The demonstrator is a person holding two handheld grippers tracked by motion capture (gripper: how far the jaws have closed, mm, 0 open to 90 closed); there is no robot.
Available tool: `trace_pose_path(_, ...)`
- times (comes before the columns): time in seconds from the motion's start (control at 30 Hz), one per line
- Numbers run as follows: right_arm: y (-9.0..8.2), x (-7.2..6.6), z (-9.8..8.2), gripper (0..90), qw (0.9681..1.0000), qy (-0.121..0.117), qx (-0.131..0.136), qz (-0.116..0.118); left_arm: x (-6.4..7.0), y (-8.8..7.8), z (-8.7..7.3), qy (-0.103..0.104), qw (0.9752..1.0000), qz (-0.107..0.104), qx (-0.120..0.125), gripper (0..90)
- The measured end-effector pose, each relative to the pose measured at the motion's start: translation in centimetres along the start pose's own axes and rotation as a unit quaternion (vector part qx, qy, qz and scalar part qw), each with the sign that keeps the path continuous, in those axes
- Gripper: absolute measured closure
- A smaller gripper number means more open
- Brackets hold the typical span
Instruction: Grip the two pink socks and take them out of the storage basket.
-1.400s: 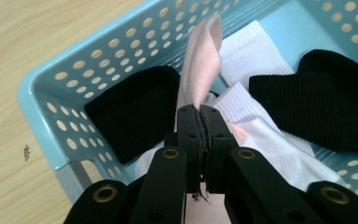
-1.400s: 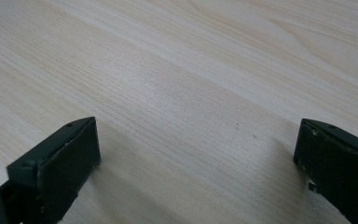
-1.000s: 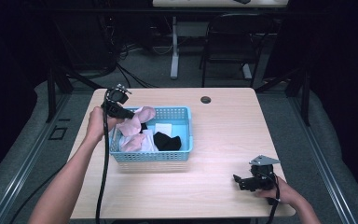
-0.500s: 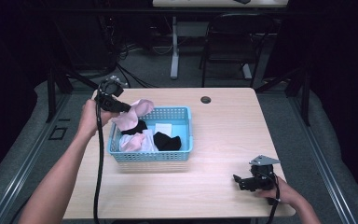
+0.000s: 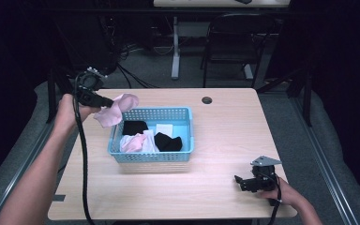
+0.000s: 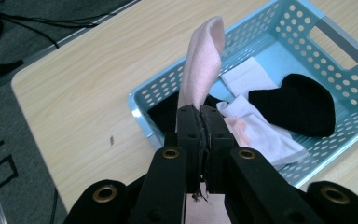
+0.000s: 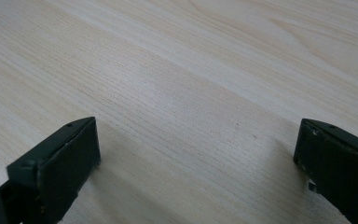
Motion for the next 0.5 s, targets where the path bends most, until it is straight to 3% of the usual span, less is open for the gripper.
trace_pose_path(0.3, -0.1, 0.0, 0.0, 0.0, 1.0, -0.001, -0.004, 0.001, -2.9, -2.0, -1.6, -0.025, 0.9994, 0.023, 0.0, 87.7)
trace_pose_path(0.5, -0.1, 0.0, 0.0, 0.0, 1.0, -0.001, -0.003, 0.0, -4.6, -2.3, -3.2, -0.038, 0.9984, 0.038, -0.017, 87.8)
Point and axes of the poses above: each handheld gripper's, and its own axes: y roughly forward along the jaws, z roughly out of its top, x roughly to its right, the point moved 6 cm from there along y, roughly forward along the jaws, and after that the axes turned 9 degrees about z, right-handed, at the moved point
